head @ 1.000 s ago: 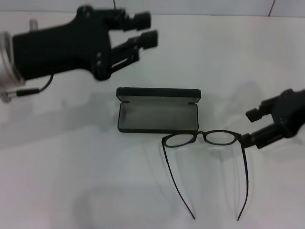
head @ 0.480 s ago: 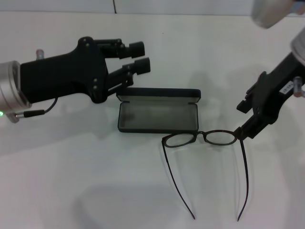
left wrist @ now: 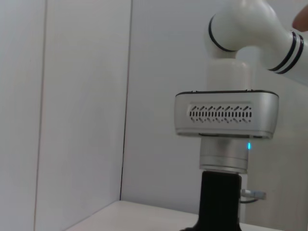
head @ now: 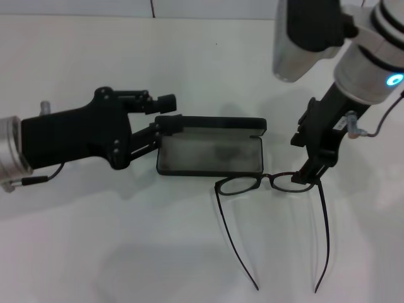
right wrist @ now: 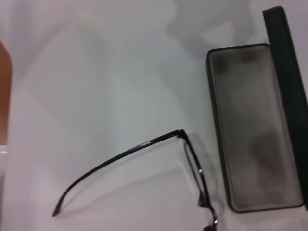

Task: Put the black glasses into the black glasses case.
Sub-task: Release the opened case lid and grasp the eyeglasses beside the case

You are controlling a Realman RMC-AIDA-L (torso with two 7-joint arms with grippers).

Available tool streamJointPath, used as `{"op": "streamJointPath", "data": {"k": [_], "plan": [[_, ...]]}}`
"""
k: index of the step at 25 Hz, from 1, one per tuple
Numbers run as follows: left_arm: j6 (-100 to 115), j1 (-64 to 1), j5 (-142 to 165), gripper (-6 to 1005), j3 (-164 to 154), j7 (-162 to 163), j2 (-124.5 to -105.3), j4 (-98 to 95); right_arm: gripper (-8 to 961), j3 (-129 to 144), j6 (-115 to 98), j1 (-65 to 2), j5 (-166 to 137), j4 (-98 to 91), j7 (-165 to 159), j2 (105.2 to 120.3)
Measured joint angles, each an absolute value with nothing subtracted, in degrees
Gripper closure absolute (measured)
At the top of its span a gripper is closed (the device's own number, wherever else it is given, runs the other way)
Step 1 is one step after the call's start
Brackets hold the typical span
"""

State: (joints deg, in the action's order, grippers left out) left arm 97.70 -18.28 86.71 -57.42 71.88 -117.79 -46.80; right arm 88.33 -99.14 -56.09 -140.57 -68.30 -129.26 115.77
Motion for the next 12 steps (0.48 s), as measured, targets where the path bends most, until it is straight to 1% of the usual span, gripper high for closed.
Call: {"op": "streamJointPath", "data": {"k": [3,6,12], "plan": [[98.12,-18.26,86.78,680,-57.39,71.29,-116.81,-44.06,258,90.09,-96.61,-57.84,-140.53,-64.45,-128.75,115.97],[98.20,-18.15,86.86,680,-57.33,70.60,-116.33,-41.86,259,91.43,-94.68,-58.39,-140.12,-62.51,-128.42,116.12],[98.25,-17.31,87.26,681,-57.24,68.85,-116.52,-40.25,262,93.05,-92.65,-57.89,-137.85,-62.31,-127.99,116.18]]}}
